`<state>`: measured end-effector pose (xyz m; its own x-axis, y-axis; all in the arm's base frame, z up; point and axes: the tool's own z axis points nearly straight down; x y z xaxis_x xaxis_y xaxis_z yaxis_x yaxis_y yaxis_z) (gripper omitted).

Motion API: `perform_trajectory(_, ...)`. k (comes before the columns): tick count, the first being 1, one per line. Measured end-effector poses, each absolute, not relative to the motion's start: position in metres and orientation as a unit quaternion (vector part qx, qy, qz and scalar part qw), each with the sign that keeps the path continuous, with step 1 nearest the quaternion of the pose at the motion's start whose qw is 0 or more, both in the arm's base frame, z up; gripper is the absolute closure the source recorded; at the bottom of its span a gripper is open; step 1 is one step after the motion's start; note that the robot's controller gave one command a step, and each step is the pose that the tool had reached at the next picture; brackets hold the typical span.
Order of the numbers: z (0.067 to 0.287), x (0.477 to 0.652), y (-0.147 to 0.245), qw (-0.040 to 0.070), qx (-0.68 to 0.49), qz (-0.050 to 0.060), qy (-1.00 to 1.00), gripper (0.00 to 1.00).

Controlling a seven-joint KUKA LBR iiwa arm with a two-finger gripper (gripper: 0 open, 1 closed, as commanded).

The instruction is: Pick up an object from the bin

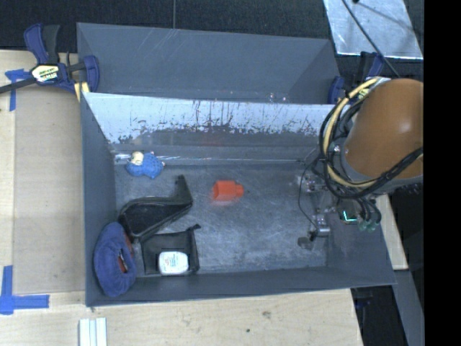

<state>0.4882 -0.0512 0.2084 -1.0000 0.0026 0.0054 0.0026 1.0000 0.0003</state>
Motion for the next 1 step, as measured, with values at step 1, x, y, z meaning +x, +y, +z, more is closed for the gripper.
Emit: perform_trajectory(1, 0.0662, 0.6004, 0.0162, -0.001, 0.053, -0.001, -0.999, 0.0)
